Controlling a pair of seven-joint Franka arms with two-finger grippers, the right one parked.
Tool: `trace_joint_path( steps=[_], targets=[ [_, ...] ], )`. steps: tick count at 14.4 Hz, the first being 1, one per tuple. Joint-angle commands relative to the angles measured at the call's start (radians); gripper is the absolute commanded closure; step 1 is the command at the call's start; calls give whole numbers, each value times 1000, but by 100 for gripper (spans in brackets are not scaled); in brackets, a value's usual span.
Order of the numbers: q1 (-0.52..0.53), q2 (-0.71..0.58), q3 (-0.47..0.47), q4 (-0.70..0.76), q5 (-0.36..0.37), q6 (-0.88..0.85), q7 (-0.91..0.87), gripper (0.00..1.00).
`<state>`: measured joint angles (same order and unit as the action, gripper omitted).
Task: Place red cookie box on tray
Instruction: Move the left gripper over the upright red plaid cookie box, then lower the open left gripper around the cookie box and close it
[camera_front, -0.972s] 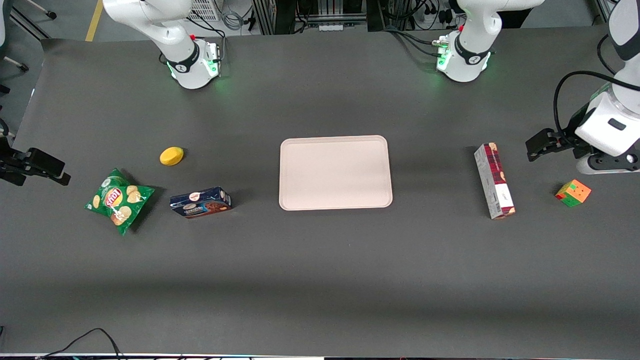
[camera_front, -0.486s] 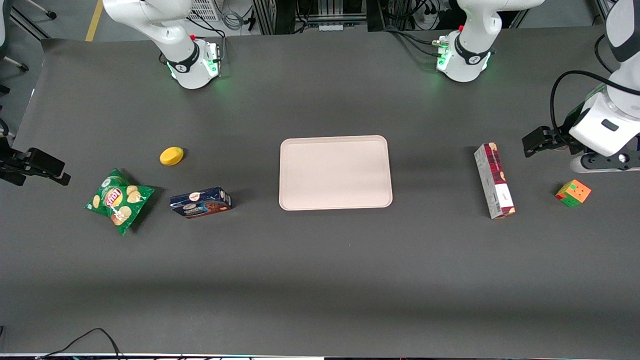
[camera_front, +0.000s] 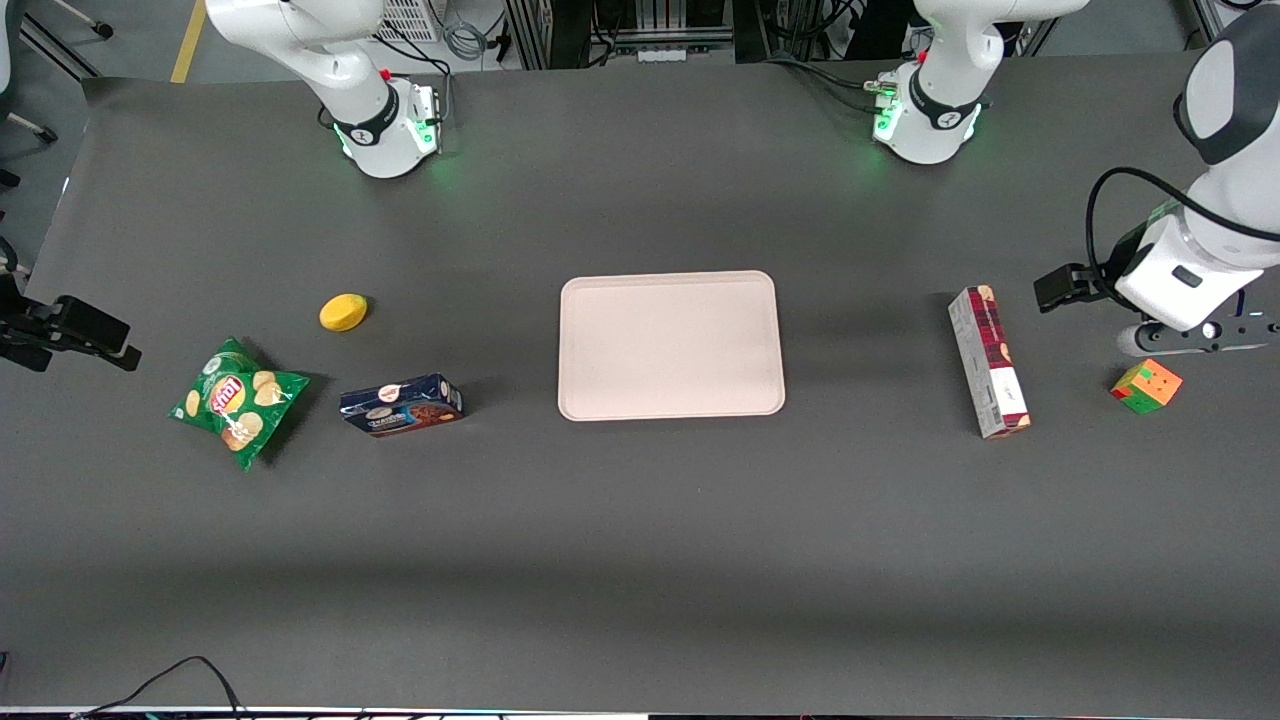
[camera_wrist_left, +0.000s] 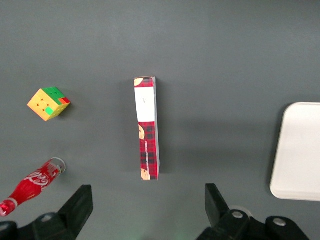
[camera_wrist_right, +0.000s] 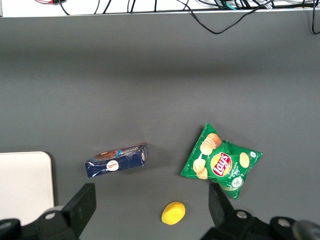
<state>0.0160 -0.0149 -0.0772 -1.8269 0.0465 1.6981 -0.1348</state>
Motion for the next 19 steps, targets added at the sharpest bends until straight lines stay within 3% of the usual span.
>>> trace_joint_path(
  steps=[1, 11, 19],
  targets=[
    [2, -138, 17, -292, 13, 223, 1, 0],
    [4, -125, 46, -664, 26, 675, 9, 0],
    [13, 48, 86, -678, 26, 796, 35, 0]
  ],
)
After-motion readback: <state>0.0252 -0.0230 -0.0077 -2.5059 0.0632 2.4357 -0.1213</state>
